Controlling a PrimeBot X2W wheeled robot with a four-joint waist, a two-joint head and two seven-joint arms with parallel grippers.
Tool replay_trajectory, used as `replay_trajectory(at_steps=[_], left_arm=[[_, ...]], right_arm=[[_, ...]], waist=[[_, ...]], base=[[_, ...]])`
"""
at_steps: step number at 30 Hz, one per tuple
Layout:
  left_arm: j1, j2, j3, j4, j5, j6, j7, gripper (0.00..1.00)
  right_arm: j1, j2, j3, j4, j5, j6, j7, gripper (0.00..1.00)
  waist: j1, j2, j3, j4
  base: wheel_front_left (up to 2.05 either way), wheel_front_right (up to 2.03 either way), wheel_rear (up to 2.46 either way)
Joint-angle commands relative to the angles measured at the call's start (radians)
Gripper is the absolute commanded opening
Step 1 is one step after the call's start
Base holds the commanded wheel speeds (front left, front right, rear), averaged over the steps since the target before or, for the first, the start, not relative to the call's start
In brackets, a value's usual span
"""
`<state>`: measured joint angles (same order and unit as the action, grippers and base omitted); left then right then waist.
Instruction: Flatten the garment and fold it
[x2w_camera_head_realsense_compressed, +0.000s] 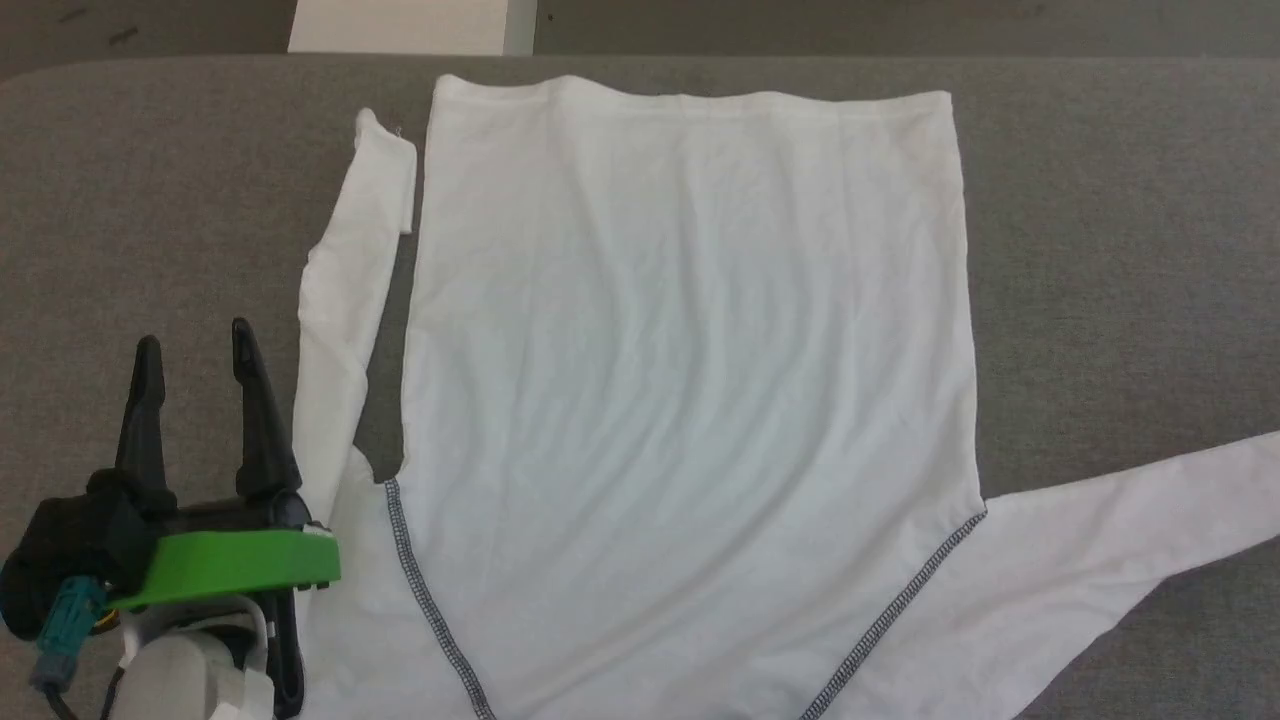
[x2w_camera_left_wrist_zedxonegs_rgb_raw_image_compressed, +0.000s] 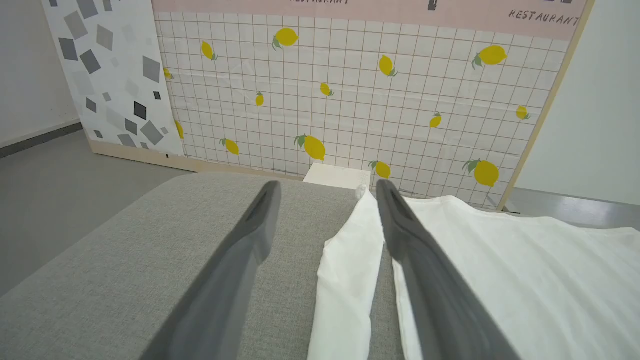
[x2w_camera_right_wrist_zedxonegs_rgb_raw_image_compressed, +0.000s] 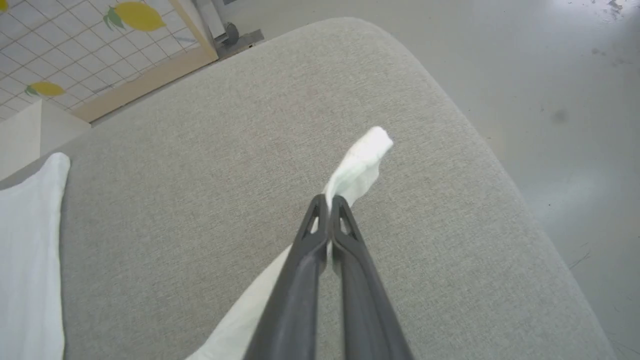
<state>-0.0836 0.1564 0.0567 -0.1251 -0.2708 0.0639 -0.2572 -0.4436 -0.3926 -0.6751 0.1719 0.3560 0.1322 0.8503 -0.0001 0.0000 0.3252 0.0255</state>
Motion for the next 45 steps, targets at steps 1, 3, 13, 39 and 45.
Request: replay_trajectory(at_steps=[1, 3, 13, 39, 45], left_arm=[[0.016, -0.007, 0.008, 0.002, 0.011, -0.006, -0.005, 1.00], [0.028, -0.013, 0.015, 0.003, 0.014, -0.010, -0.005, 1.00], [0.076, -0.037, 0.050, -0.002, 0.026, -0.025, -0.005, 1.00], [0.079, -0.062, 0.047, 0.006, 0.051, -0.051, -0.005, 1.00], [0.052, -0.078, 0.034, 0.015, 0.041, -0.058, -0.005, 1.00]], right_arm=[[0.039, 0.007, -0.028, -0.025, -0.005, -0.002, -0.002, 0.00], [0.083, 0.007, -0.067, -0.049, -0.009, -0.002, 0.008, 0.00], [0.153, 0.020, -0.079, -0.167, -0.036, -0.002, 0.014, 0.00], [0.145, 0.266, 1.053, -0.389, 0.175, -0.002, 0.006, 0.00], [0.000, 0.319, 1.255, -0.141, 0.162, -0.002, -0.091, 0.00]], waist=[[0.0001, 0.0000, -0.061, -0.017], [0.0001, 0.0000, -0.075, -0.019], [0.0001, 0.0000, -0.126, -0.020], [0.0001, 0.0000, -0.151, 0.058], [0.0001, 0.0000, -0.124, 0.121]], base=[[0.00, 0.00, 0.00], [0.00, 0.00, 0.00], [0.00, 0.00, 0.00], [0.00, 0.00, 0.00], [0.00, 0.00, 0.00]])
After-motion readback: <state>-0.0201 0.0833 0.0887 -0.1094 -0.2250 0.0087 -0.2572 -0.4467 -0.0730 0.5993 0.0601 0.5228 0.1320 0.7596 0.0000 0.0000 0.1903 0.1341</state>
